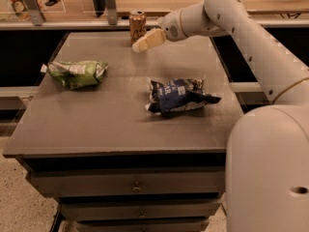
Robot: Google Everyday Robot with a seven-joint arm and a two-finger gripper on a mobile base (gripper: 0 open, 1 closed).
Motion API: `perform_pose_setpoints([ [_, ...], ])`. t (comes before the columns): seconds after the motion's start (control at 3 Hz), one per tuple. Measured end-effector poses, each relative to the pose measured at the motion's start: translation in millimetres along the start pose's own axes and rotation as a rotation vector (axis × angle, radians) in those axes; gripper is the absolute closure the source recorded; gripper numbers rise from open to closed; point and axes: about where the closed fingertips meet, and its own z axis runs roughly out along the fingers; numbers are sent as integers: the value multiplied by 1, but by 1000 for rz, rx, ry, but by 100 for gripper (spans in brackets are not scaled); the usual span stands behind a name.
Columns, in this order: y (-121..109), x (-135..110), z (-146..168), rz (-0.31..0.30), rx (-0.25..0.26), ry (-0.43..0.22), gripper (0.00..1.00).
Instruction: Move orange can near blue chip bag
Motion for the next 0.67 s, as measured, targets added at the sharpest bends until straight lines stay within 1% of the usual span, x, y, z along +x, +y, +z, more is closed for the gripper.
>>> perform_pose_setpoints([
  [0.33, -32, -20, -1, -34, 49, -24, 0],
  [0.67, -59, -29, -4, -20, 112, -57, 0],
])
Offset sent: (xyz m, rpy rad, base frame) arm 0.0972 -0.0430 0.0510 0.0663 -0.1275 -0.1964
